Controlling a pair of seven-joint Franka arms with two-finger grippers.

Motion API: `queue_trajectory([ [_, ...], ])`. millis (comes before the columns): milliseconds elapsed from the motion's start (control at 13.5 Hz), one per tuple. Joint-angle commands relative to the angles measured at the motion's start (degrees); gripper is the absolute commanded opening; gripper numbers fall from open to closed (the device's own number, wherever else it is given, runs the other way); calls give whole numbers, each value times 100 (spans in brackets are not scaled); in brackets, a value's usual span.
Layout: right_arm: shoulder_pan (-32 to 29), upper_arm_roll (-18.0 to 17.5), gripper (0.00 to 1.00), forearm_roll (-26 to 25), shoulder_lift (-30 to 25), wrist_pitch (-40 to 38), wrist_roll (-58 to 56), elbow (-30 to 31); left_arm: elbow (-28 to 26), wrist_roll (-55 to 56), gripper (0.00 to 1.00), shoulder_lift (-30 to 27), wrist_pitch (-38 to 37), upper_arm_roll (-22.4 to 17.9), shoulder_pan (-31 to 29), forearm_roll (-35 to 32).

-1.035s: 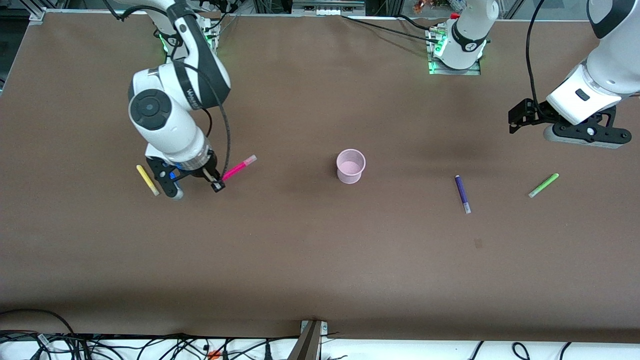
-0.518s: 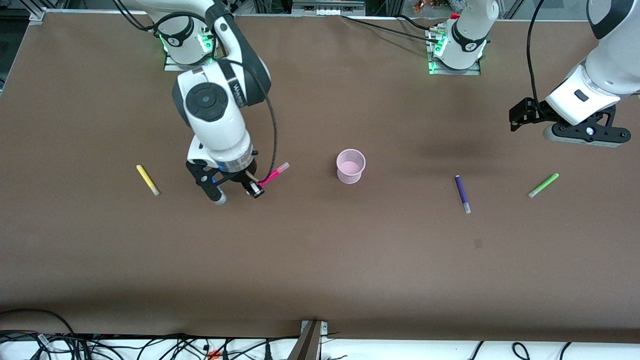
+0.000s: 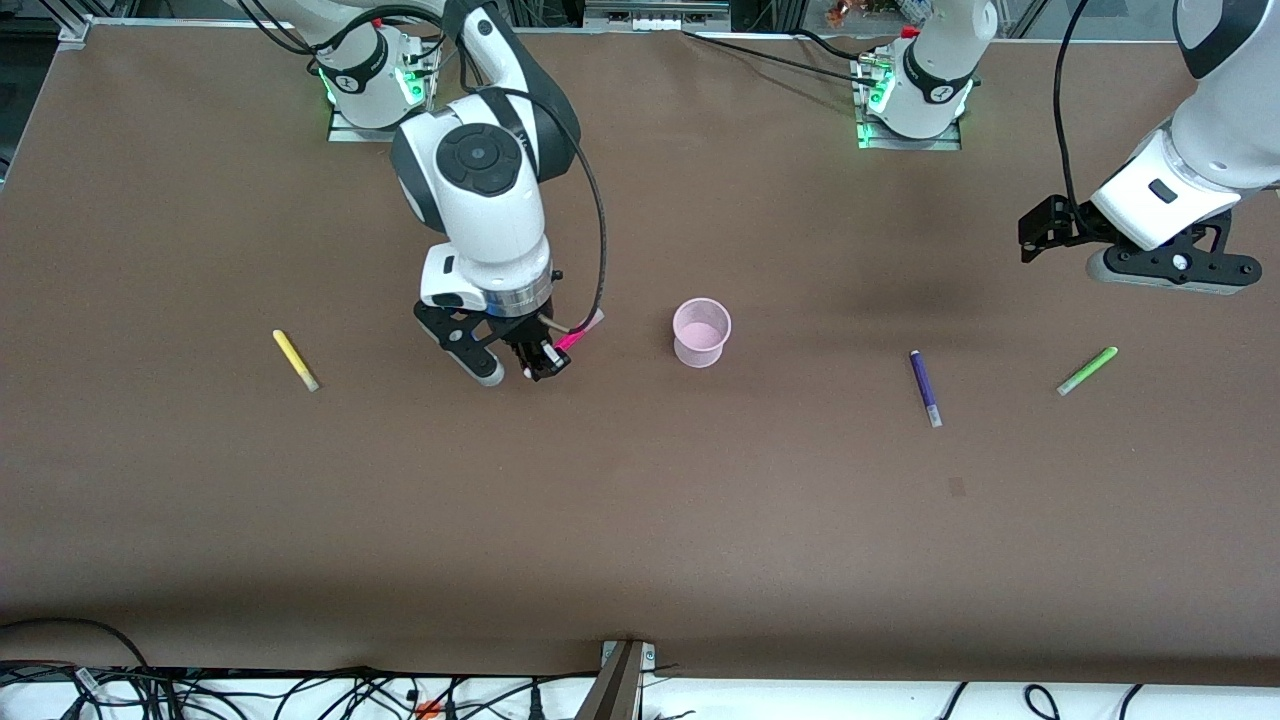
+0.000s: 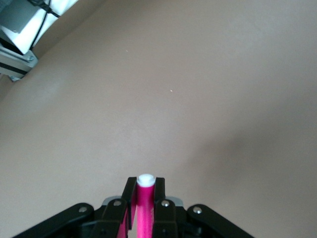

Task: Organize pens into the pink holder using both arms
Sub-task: 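Carry the pink marker with the right gripper over the pink holder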

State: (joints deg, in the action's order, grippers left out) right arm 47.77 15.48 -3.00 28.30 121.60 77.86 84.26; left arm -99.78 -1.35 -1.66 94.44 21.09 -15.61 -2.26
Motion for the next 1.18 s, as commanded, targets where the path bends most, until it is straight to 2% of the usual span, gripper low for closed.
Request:
queue_trajectory([
  [0, 206, 52, 0, -367, 175, 65, 237, -138, 117, 73, 100, 16, -111, 26, 5, -117],
  [296, 584, 78, 0, -631, 491, 486, 800, -156, 117, 73, 100, 16, -111, 26, 6, -117],
  [518, 865, 78, 0, -1148, 816, 978, 916, -208, 117, 73, 100, 16, -111, 26, 5, -117],
  [739, 1015, 87, 0, -1404, 1229, 962, 916, -778, 126, 73, 100, 16, -102, 26, 6, -117],
  [961, 1217, 78, 0, -1974, 1336, 953, 924, -850, 126, 73, 100, 16, -102, 26, 14, -117],
  [1109, 1340, 87, 0, -2072, 1380, 944, 1186, -841, 126, 73, 100, 16, -102, 26, 14, -117],
])
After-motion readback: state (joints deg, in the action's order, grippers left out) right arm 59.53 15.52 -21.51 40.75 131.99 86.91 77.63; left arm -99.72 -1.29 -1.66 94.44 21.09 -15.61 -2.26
